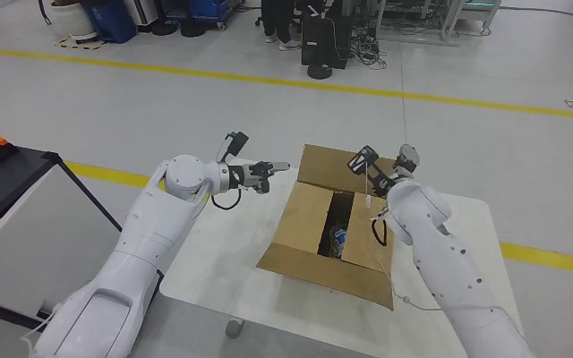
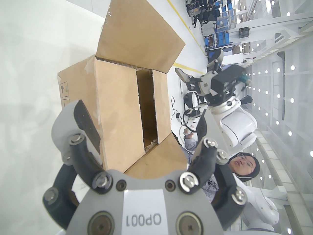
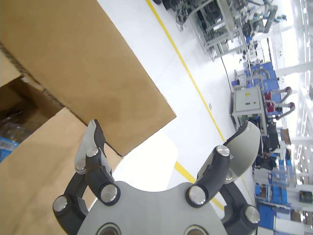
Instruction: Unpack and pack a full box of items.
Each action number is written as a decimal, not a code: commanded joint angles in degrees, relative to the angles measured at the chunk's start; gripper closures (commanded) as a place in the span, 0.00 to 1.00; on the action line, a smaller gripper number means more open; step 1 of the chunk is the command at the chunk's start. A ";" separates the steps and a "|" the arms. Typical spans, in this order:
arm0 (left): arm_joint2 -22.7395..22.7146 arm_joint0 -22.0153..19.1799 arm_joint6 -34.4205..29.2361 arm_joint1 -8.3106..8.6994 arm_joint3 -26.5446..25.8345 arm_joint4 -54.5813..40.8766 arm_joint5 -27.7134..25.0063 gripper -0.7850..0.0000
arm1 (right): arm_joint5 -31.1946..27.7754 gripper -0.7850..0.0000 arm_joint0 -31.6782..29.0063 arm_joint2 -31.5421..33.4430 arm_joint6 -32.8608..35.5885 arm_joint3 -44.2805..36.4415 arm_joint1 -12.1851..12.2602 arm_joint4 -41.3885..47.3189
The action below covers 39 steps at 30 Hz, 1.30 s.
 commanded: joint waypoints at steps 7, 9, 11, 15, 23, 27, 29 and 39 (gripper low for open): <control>0.00 0.00 0.00 0.00 0.00 0.00 0.00 0.00 | -15.26 0.00 -18.11 15.34 -13.30 -18.63 2.99 12.24; 0.00 0.00 0.00 0.00 0.00 0.00 0.00 0.00 | -19.88 0.00 -21.08 19.92 -16.42 -19.47 3.45 20.02; 0.00 0.00 0.00 0.00 0.00 0.00 0.00 0.00 | -25.68 0.00 -23.34 24.30 -19.47 -18.73 3.89 29.69; 0.00 0.00 0.00 0.00 0.00 0.00 0.00 0.00 | -35.07 0.00 -25.66 31.38 -21.32 -15.51 4.90 43.05; -3.27 2.60 4.19 1.06 -1.25 0.04 0.70 0.00 | -41.31 0.00 -26.06 33.37 -21.34 -13.92 5.58 47.46; -6.98 4.89 5.27 2.32 -1.63 -0.43 0.53 0.00 | -41.31 0.00 -26.06 33.37 -21.34 -13.92 5.58 47.46; -8.87 6.15 5.50 2.97 -2.30 -0.65 0.44 0.00 | -41.19 0.00 -26.25 33.09 -21.53 -13.70 5.56 47.87; -17.07 12.66 6.38 5.70 -8.32 -1.58 2.96 0.00 | -32.04 0.00 -17.87 18.08 -3.99 -6.06 6.57 88.49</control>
